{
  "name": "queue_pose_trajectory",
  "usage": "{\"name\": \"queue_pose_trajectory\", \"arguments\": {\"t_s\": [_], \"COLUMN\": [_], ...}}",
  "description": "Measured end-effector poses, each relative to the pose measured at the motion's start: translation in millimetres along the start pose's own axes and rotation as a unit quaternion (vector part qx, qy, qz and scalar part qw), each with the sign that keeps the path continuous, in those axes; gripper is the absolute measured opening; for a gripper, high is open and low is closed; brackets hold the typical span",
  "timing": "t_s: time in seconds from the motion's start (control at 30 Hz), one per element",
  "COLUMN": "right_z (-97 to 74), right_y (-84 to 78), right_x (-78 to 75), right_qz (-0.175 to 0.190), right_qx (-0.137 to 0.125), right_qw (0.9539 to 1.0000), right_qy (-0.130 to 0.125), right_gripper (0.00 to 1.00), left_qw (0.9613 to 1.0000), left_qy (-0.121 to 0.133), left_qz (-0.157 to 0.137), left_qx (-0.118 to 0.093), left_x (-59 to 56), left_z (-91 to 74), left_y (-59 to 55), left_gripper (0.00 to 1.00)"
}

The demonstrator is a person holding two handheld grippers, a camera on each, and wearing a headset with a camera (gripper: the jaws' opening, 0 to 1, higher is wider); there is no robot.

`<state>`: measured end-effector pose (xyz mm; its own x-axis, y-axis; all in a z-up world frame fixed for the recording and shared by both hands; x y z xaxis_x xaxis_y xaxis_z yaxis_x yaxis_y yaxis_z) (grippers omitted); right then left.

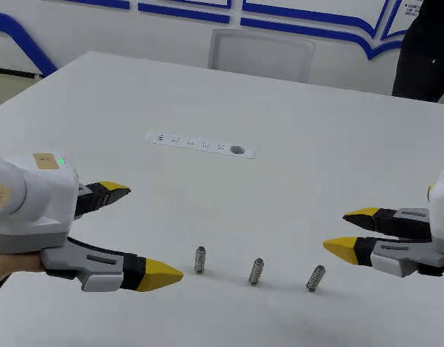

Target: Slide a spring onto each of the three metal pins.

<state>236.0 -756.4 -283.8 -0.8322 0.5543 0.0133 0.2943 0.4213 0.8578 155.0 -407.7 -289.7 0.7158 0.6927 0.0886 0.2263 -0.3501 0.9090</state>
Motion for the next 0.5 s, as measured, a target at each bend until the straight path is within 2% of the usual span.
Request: {"name": "queue_pose_trajectory", "arguments": {"t_s": [0.1, 0.2, 0.3, 0.37, 0.5], "right_z": [-9.7, -14.8, -17.6, -19.5, -23.0], "right_y": [-3.1, -7.4, -12.6, -17.1, -18.4], "right_x": [1.5, 4.1, 7.0, 7.1, 9.1], "right_qz": [0.006, 0.003, 0.001, -0.011, -0.008], "right_qx": [-0.016, -0.019, -0.009, 0.012, 0.008], "right_qw": [0.9998, 0.9997, 0.9998, 0.9998, 0.9998], "right_qy": [0.006, 0.013, 0.017, 0.014, 0.019], "right_gripper": [0.43, 0.48, 0.55, 0.58, 0.64], "left_qw": [1.0, 0.9999, 0.9999, 0.9999, 0.9994], "left_qy": [-0.003, -0.004, -0.009, -0.014, -0.02], "left_qz": [0.007, 0.012, 0.012, 0.008, 0.023], "left_qx": [0.006, 0.009, 0.007, 0.002, 0.015], "left_x": [1.2, 2.4, 2.3, 2.7, 3.9], "left_z": [-0.2, -0.3, -0.5, -0.6, 0.8], "left_y": [1.9, 2.6, 4.0, 6.1, 7.0], "left_gripper": [1.0, 1.0, 1.0, 1.0, 1.0]}}
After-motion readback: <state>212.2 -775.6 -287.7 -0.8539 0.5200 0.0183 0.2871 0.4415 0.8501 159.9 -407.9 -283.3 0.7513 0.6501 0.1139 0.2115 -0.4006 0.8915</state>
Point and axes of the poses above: the centre of the closed fingertips' face, and the gripper's own axes: z roughly forward along the fingers, x roughly to its left, y roughly out of its top, the point moved 9 cm from there along -z, roughly backward along the fingers, and after that the axes turned 6 degrees about z, right-handed, at the moved point
